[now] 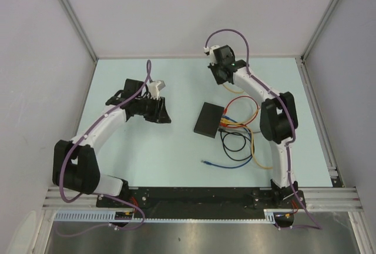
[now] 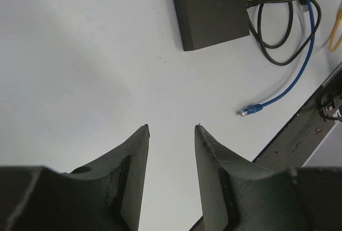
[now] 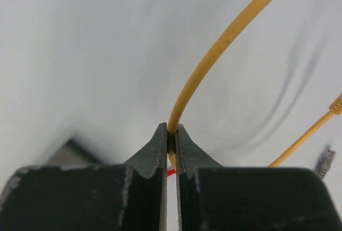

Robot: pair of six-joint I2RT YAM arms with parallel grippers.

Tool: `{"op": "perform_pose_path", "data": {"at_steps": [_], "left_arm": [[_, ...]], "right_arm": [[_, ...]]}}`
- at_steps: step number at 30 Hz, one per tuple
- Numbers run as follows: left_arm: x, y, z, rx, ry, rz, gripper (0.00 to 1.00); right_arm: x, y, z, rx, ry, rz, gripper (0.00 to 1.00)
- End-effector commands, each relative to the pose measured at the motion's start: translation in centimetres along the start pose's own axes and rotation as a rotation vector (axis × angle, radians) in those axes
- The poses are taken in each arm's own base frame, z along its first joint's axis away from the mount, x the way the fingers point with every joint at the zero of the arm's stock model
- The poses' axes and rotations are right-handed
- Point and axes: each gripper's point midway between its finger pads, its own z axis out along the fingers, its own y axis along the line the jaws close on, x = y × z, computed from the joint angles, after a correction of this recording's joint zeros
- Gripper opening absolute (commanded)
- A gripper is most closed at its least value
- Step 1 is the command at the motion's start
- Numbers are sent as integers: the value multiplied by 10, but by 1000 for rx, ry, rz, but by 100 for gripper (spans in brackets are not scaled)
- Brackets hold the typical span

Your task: Pull the plug from the switch port

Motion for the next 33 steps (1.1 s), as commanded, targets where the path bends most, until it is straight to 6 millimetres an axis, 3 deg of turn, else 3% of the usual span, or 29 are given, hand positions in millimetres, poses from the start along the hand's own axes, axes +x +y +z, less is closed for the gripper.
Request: {"op": "perform_pose_path", "data": {"at_steps": [1, 5, 7, 10, 12, 13, 14, 15, 19, 22, 29, 33], "left_arm": [[-12, -7, -10, 2, -54, 72, 46], [-13, -10, -5, 37, -35, 54, 43], [-16, -10, -1, 48, -31, 48, 43], [-16, -11, 8, 59, -12, 44, 47], [-18, -9, 15, 61, -9, 39, 48], [-18, -8, 22, 69, 5, 29, 49], [-19, -9, 26, 82, 12, 1, 50], [-23, -10, 30, 95, 3, -19, 51], [-33, -5, 57, 129, 43, -143, 52], [-41, 5, 72, 112, 52, -165, 52], [-63, 9, 89, 152, 44, -146, 53], [-59, 11, 105, 188, 75, -202, 52]], "right_arm": [[14, -37, 28, 129, 47, -45, 0], [27, -46, 44, 153, 68, -52, 0], [29, -61, 48, 176, 72, -45, 6], [26, -75, 48, 182, 70, -30, 70], [23, -71, 34, 133, 66, -24, 76], [20, -58, 29, 64, 49, -17, 79], [7, -52, 11, 26, 8, -7, 79], [19, -42, 8, -19, 29, -2, 80], [32, 14, -22, -271, 54, 34, 77], [47, 33, -34, -381, 89, 80, 73], [75, 39, -30, -416, 168, 175, 62], [90, 46, -28, -451, 219, 176, 63]]}}
